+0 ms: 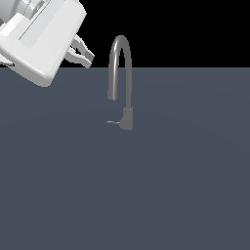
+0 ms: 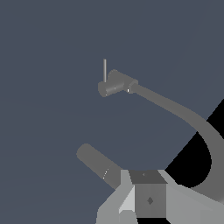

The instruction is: Turn on the faucet by rotating a designated handle.

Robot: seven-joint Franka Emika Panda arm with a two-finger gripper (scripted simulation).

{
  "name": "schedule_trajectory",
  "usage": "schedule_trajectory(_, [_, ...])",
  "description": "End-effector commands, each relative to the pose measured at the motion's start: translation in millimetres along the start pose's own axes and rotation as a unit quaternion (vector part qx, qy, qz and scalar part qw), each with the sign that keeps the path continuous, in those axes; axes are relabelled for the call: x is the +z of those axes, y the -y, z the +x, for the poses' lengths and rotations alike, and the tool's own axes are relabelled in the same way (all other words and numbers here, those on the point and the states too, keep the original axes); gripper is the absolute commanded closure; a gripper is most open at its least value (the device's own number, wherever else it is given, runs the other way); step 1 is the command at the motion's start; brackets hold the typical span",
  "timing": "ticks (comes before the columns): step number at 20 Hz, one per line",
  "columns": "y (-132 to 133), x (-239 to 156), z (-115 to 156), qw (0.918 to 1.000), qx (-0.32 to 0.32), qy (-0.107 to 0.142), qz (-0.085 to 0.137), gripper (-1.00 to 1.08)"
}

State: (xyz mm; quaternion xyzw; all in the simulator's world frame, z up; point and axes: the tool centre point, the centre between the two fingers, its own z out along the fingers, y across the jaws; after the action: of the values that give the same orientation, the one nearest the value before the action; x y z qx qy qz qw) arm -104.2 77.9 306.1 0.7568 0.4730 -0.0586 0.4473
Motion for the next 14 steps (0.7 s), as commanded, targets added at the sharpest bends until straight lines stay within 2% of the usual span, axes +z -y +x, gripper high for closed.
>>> schedule_trajectory(1, [2.9, 5.4, 8.9, 0.9995, -0.022, 0.002, -0.023, 1.08])
schedule_trajectory(7, [10.1, 18.7, 28.1, 0.9947, -0.072, 0.007, -0.073, 1.08])
schedule_trajectory(14, [18.5, 34.9, 48.5, 0.9834, -0.126, 0.013, -0.129, 1.08])
